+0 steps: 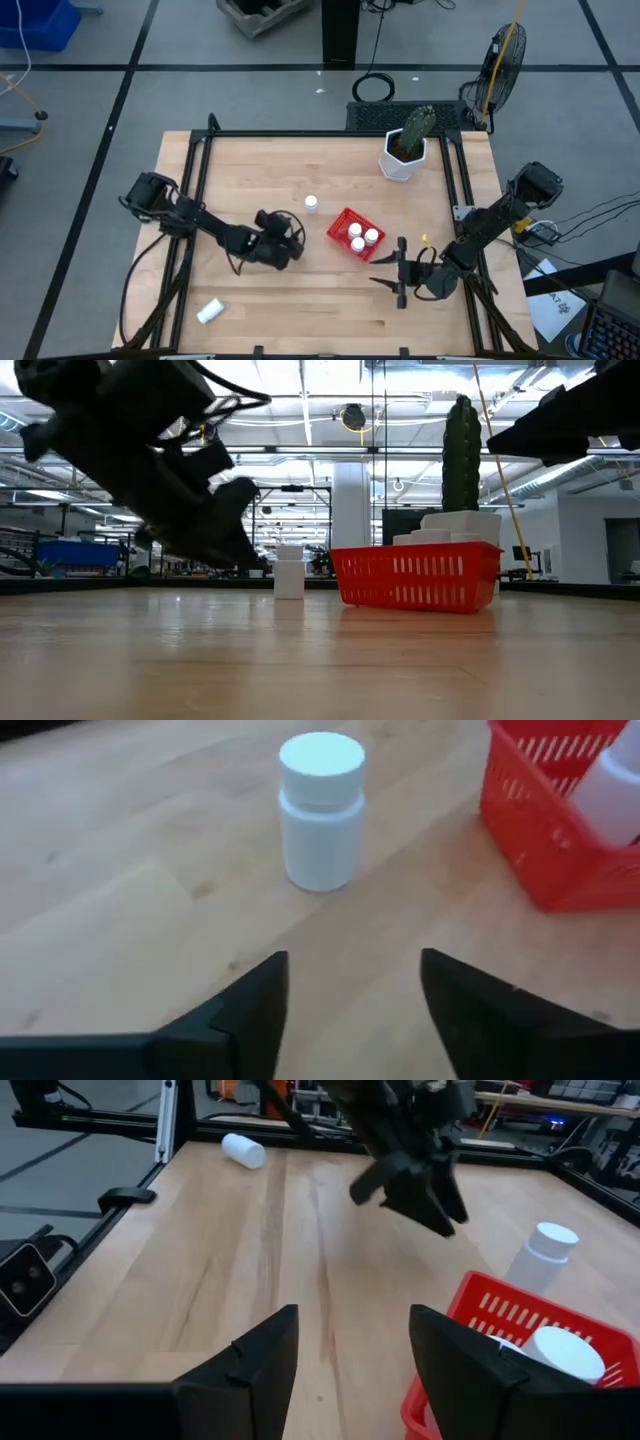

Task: Pick and place pill bottles into a basket
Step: Put the white pill bottle into the red bin

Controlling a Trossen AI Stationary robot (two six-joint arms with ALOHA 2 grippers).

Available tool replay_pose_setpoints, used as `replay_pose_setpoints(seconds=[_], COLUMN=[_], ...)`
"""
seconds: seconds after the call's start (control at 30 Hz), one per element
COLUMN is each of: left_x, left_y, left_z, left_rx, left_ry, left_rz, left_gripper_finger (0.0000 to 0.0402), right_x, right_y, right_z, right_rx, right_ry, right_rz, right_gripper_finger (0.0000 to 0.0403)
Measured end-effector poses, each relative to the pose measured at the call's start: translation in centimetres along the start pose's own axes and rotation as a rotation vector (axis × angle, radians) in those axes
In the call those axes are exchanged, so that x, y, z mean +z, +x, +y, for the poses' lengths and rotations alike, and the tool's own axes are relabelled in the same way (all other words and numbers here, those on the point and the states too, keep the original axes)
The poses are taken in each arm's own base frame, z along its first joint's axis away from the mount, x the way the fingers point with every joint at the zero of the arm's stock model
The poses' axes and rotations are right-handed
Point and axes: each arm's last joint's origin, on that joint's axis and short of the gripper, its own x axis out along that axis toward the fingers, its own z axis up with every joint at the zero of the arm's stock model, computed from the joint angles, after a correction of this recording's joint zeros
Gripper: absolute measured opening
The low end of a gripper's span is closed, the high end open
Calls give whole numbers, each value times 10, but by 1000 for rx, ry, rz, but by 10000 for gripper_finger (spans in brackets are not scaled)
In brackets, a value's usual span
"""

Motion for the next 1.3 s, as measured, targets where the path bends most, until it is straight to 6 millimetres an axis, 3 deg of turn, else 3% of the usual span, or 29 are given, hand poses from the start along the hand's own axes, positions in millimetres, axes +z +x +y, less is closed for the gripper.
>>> replay_pose_setpoints(seconds=[0.27,0.47,0.93,1.3], left_x=[7,7,-3,1], left_y=[26,42,80,88], left_z=[10,14,19,23], left_rx=[24,-26,-8,-7], left_ry=[51,70,81,104], left_rz=[-1,62,-5,-12], left_gripper_finger=[342,372,369,308], right_x=[2,2,1,2], right_y=[0,0,0,0], right_z=[0,0,0,0], right_rx=[4,4,6,6], right_ry=[16,18,22,27], right_rz=[-14,-15,-8,-12], right_gripper_finger=[183,183,183,183])
